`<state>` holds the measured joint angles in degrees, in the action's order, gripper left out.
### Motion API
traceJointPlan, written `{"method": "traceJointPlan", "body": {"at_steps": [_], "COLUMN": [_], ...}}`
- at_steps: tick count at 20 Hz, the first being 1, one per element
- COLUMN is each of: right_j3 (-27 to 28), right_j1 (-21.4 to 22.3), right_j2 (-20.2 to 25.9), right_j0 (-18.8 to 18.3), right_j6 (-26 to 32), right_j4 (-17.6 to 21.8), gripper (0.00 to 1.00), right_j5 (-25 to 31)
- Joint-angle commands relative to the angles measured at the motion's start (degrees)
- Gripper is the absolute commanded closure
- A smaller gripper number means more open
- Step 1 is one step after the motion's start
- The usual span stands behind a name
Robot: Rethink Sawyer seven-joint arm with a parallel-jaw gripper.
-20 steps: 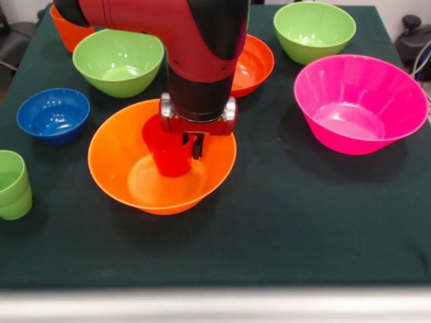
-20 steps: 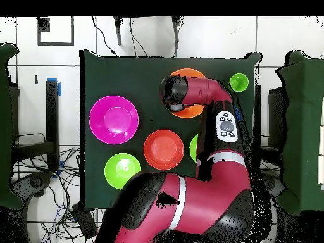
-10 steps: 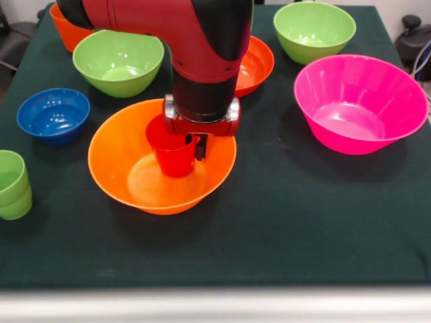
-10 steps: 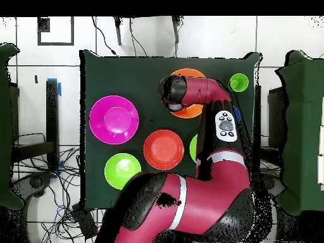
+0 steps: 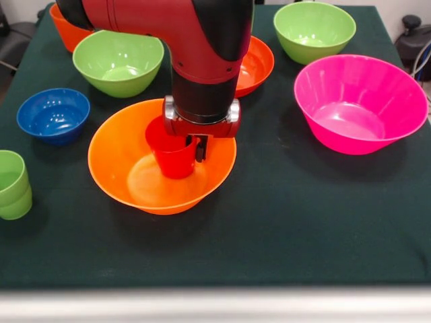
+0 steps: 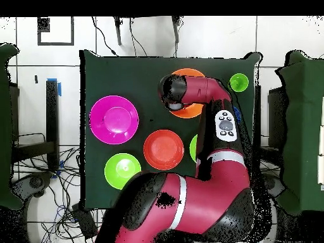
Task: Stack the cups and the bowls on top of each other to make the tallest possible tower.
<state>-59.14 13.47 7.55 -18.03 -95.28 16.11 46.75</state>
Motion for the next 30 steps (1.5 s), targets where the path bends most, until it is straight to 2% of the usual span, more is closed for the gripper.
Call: {"method": "traceJointPlan", "body": {"at_steps": [1,30], "right_j3": [1.56,3.16], "right_j1": [-1.01,-1.21], "right_j2": [5.35,4.17], "right_j0": [-0.39,0.18], "right_j6": [12.32,12.78], "right_j4": [5.34,6.91], "gripper": [1.00,1.00], "right_j5": [-2.52,-1.27]}}
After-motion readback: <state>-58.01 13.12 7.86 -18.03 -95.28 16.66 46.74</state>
